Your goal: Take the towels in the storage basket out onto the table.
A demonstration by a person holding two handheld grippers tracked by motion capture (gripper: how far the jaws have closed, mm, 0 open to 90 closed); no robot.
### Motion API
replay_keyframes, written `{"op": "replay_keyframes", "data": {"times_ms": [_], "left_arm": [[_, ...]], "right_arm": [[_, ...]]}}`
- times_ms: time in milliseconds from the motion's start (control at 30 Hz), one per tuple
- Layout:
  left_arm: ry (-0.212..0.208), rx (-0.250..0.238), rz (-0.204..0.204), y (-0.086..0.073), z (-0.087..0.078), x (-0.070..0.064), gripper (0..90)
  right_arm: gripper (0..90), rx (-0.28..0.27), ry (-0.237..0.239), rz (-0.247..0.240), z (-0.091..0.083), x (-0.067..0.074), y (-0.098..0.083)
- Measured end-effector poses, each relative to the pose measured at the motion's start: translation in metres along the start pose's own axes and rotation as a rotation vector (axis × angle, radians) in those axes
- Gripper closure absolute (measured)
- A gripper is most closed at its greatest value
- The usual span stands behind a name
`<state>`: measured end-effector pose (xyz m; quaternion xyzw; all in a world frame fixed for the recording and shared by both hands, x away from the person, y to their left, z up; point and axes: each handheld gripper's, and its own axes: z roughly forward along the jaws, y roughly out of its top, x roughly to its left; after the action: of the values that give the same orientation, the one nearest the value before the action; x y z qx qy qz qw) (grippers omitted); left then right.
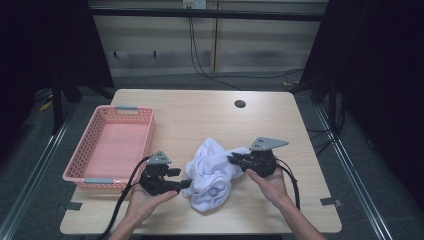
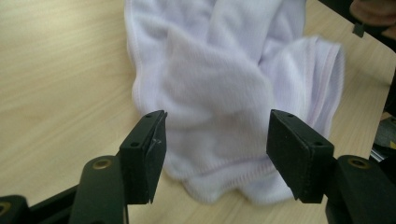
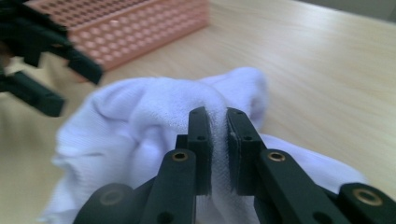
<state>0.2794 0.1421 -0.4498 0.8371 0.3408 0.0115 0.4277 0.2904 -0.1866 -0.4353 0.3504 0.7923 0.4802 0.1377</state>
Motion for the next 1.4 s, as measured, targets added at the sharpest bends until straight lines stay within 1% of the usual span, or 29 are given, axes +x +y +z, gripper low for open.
{"op": "replay_keyframes", "data": {"times_ms": [67,133,167,200,233,300,367,400,433,500,567,600,633,700,733,800,867,900,933,967,1033,1133,1167,1200,1233,1300,1333,1367,1400], "left_arm": [[-0.001,0.003,-0.009,-0.002,0.004,-0.001,37.1],[-0.035,0.012,-0.018,-0.001,0.011,-0.002,35.6],[-0.045,0.017,-0.006,-0.001,0.016,-0.003,35.2],[-0.037,0.049,0.027,0.000,0.027,-0.007,35.2],[-0.041,0.066,0.042,0.001,0.035,-0.009,35.1],[-0.035,0.092,0.059,0.000,0.045,-0.011,36.7],[-0.026,0.104,0.067,-0.002,0.054,-0.011,44.3],[-0.024,0.114,0.073,-0.002,0.056,-0.010,45.3],[-0.032,0.113,0.085,-0.003,0.058,-0.008,52.2],[-0.041,0.126,0.100,-0.005,0.061,-0.005,59.7],[-0.055,0.118,0.089,-0.006,0.062,-0.005,62.6],[-0.046,0.117,0.098,-0.006,0.062,-0.007,63.4],[-0.042,0.119,0.114,-0.006,0.061,-0.008,67.2],[-0.053,0.113,0.113,-0.008,0.062,-0.009,77.8],[-0.073,0.107,0.113,-0.009,0.062,-0.010,83.9],[-0.068,0.101,0.124,-0.008,0.061,-0.012,89.3],[-0.085,0.086,0.126,-0.008,0.059,-0.012,88.0],[-0.082,0.088,0.123,-0.008,0.057,-0.013,84.1],[-0.099,0.077,0.113,-0.009,0.054,-0.013,79.4],[-0.114,0.069,0.113,-0.010,0.052,-0.013,79.4],[-0.119,0.050,0.127,-0.012,0.047,-0.019,73.7],[-0.131,0.026,0.142,-0.010,0.048,-0.023,64.7],[-0.114,0.019,0.146,-0.008,0.050,-0.024,60.8],[-0.078,0.015,0.150,-0.007,0.053,-0.025,51.1],[-0.056,0.018,0.150,-0.005,0.056,-0.024,51.1],[-0.047,0.014,0.142,-0.001,0.064,-0.022,48.7],[-0.042,0.006,0.152,0.001,0.066,-0.021,47.2],[-0.058,0.004,0.153,0.003,0.067,-0.021,49.3],[-0.058,-0.007,0.176,0.006,0.069,-0.021,57.8]], "right_arm": [[81.8,0.010,-0.017,0.010,-0.006,-0.008,-0.003],[81.6,0.011,-0.043,0.036,-0.013,-0.019,-0.012],[81.2,0.025,-0.055,0.052,-0.014,-0.025,-0.017],[80.4,0.053,-0.065,0.057,-0.015,-0.030,-0.023],[77.4,0.088,-0.084,0.067,-0.016,-0.036,-0.033],[68.4,0.105,-0.085,0.072,-0.019,-0.041,-0.040],[56.2,0.072,-0.111,0.059,-0.027,-0.040,-0.040],[53.8,0.049,-0.120,0.045,-0.032,-0.037,-0.037],[50.8,0.026,-0.116,0.038,-0.037,-0.032,-0.032],[50.1,-0.015,-0.070,0.020,-0.042,-0.021,-0.023],[51.5,-0.018,-0.006,-0.003,-0.038,-0.008,-0.018],[52.4,-0.003,0.032,-0.010,-0.032,-0.001,-0.018],[52.9,0.010,0.065,-0.023,-0.025,0.006,-0.018],[53.4,0.038,0.122,-0.046,-0.011,0.017,-0.017],[53.3,0.047,0.137,-0.058,-0.005,0.020,-0.016],[50.3,0.077,0.171,-0.072,0.013,0.028,-0.012],[49.5,0.096,0.190,-0.063,0.024,0.030,-0.011],[51.1,0.119,0.183,-0.076,0.031,0.031,-0.012],[73.9,0.140,0.139,-0.111,0.040,0.033,-0.014],[73.9,0.140,0.139,-0.111,0.040,0.033,-0.014],[87.8,0.109,0.136,-0.087,0.039,0.030,-0.012],[88.9,0.042,0.104,-0.066,0.023,0.021,-0.002],[89.1,0.015,0.087,-0.062,0.016,0.017,0.002],[89.2,-0.014,0.089,-0.038,0.008,0.010,0.006],[89.2,-0.014,0.089,-0.038,0.008,0.010,0.006],[89.3,-0.025,0.067,-0.036,0.002,0.006,0.009],[89.4,-0.030,0.068,-0.028,0.000,0.003,0.009],[89.5,-0.035,0.061,-0.021,-0.001,0.001,0.009],[89.5,-0.037,0.049,-0.019,-0.002,-0.001,0.009]]}}
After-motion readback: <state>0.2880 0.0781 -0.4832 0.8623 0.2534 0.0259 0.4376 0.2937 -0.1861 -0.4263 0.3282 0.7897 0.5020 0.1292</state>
